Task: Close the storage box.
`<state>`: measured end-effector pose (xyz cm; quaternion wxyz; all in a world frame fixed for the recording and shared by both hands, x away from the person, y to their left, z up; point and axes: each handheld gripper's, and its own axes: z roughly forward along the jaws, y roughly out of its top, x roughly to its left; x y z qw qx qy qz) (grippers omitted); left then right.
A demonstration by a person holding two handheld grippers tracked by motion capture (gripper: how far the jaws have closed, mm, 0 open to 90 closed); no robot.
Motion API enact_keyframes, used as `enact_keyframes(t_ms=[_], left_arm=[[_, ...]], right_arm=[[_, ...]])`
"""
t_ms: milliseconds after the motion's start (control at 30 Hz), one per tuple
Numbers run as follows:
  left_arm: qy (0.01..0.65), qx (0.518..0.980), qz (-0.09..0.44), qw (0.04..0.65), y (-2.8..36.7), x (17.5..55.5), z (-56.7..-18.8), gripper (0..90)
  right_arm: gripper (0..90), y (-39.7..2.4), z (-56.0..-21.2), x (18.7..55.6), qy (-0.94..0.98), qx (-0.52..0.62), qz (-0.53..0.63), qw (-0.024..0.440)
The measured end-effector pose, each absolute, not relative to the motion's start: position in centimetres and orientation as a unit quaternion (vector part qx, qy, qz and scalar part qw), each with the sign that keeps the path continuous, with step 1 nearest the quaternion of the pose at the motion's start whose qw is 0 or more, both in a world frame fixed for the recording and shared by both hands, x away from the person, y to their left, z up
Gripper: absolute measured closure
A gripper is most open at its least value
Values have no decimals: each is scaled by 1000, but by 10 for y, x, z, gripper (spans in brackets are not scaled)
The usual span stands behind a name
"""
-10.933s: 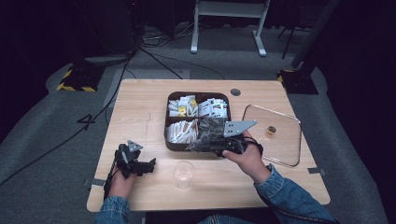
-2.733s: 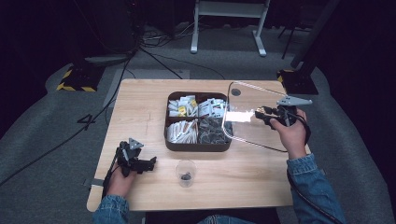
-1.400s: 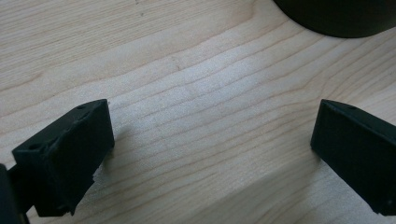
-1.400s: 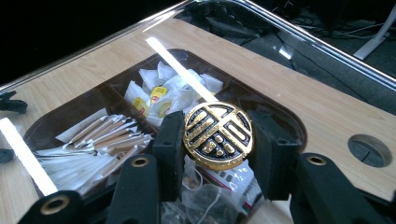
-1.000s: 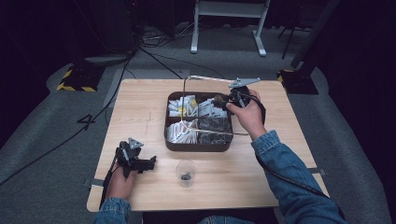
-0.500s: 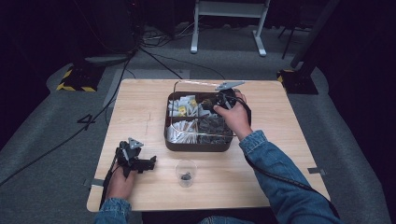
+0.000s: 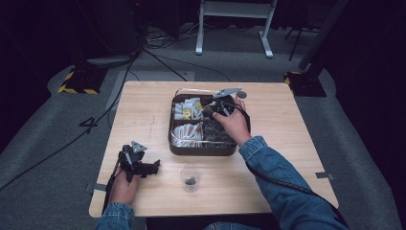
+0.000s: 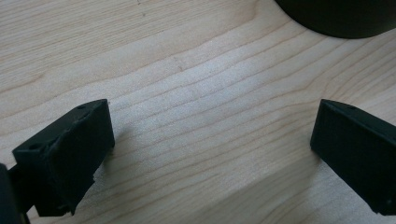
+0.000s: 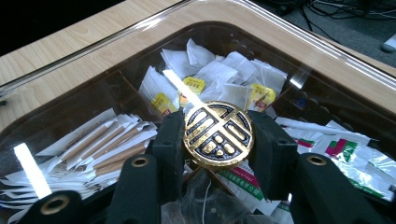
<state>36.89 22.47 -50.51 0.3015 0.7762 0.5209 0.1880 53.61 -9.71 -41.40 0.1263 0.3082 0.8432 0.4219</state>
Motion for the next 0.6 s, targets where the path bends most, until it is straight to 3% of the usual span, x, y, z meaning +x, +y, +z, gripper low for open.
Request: enact_keyframes(t_ms=[600], left_arm=[[521,776,187,302,225,369,-505,0]], right_arm=[[590,-84,-433,537,854,306,398,134]])
